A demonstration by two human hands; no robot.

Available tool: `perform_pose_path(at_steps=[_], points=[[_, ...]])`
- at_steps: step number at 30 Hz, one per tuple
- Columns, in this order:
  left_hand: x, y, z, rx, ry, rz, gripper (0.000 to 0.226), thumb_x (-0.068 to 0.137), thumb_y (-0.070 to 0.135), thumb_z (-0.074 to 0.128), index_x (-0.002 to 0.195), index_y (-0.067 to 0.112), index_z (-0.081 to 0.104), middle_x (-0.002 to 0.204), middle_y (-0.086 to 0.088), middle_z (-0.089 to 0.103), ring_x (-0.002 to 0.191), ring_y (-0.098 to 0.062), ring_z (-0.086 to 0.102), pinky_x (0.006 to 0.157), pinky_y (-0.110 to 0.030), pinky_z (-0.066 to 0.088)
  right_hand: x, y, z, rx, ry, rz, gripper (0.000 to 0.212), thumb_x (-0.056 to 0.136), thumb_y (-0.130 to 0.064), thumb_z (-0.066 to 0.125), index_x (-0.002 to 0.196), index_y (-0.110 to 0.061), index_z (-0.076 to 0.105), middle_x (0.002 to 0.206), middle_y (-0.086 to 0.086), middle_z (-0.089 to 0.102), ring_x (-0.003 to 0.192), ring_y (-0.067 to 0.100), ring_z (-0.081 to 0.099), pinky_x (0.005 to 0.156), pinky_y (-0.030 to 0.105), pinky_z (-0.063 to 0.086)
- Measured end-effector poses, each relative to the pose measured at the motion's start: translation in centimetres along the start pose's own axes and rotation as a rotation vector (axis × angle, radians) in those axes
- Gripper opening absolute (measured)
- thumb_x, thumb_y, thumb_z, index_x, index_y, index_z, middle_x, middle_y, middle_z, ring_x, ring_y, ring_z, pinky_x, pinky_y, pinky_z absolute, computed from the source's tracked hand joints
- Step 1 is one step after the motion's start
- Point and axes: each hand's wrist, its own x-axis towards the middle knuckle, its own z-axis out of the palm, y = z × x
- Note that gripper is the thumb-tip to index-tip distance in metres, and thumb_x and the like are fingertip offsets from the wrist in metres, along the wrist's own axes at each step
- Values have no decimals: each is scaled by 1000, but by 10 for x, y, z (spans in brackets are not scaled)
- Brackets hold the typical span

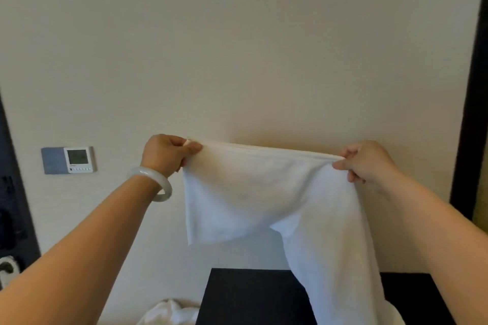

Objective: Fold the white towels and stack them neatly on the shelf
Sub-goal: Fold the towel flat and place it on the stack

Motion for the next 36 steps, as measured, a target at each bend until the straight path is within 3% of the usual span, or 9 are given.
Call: perform_pose_path(at_steps=[4,10,13,17,21,25,28,30,36], points=[[-3,18,0,-5,44,1,22,83,23,76,71,5,72,49,-1,63,44,-8,56,59,-16,45,-7,-13,-18,-36,-24,2,18,81,7,73,77,-5,60,35,-1,53,28,8,50,27,17,30],[-4,44,-3,177,11,20,36,82,29,76,77,-6,68,60,-7,47,55,-20,39,54,-25,35,-12,-30,-35,-157,102,-45,10,82,-3,75,87,-8,67,43,7,56,27,7,45,33,21,37],[-10,61,-15,124,-65,31,38,80,29,79,67,-3,63,63,-5,47,59,-19,40,58,-25,35,-22,-38,-61,-147,101,-104,10,81,0,75,84,-8,70,54,5,57,43,12,50,40,18,41],[-31,87,-33,-183,-227,25,28,80,17,78,91,-8,71,90,-10,75,82,-20,72,66,-26,58,-28,-48,-125,-195,-3,-156,11,75,-7,81,76,-17,76,57,-6,67,69,18,55,51,17,43],[-29,113,-37,-253,-249,41,23,80,15,76,93,-3,73,91,-9,76,84,-19,73,68,-25,60,-2,-78,-162,-197,-18,-165,6,79,-10,77,85,-11,76,45,0,57,37,8,42,32,11,31],[-10,83,-20,-121,-336,-110,27,78,15,79,85,-10,70,78,-15,72,67,-21,68,61,-22,57,27,-58,-112,-398,-372,13,15,80,-2,74,73,4,63,39,5,38,29,11,26,34,11,20],[-14,9,15,75,-455,-289,27,77,15,81,60,3,64,57,-7,59,48,-13,55,50,-21,49,36,11,-42,-608,-597,169,14,84,-1,71,75,-7,63,35,-1,46,27,8,34,33,13,27],[-32,-50,42,162,-534,-443,19,81,14,79,72,-1,72,67,-9,69,58,-16,66,58,-25,57,27,72,5,-630,-712,288,15,89,2,65,78,-7,62,40,1,56,31,8,46,36,17,35],[-84,-148,106,504,-512,-511,39,83,22,75,56,13,49,56,-1,48,54,-15,46,60,-30,49,-20,183,93,-452,-610,527,9,94,9,53,100,5,57,75,17,58,51,20,65,45,30,55]])
